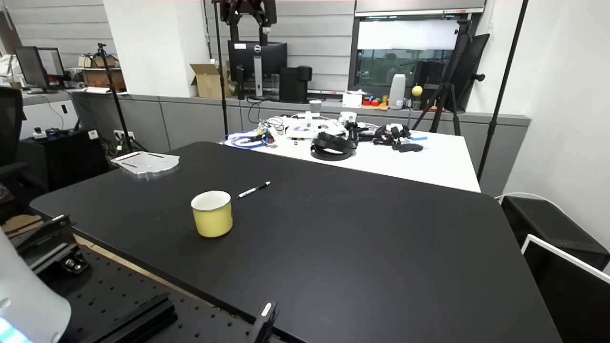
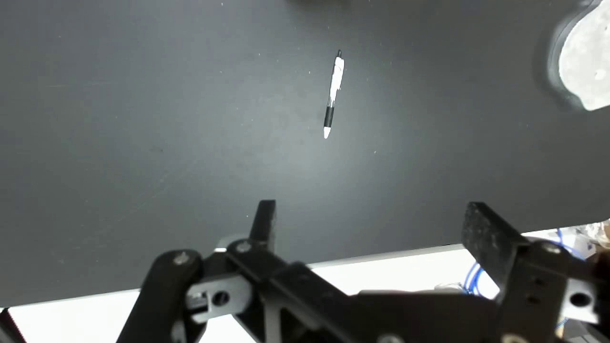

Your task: Put the pen into the cup.

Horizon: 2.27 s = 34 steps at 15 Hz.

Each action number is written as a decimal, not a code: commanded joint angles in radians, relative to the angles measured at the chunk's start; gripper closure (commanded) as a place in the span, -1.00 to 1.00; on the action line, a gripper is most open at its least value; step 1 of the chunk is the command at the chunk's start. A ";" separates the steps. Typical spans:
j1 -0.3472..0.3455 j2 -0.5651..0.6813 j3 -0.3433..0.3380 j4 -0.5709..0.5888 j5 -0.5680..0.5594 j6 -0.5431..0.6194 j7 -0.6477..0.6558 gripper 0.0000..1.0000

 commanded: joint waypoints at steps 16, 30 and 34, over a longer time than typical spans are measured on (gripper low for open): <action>0.086 0.489 0.008 -0.013 0.037 0.366 0.240 -1.00; 0.098 0.674 0.003 0.002 0.037 0.457 0.203 -1.00; 0.098 0.676 0.003 0.008 0.037 0.457 0.203 -1.00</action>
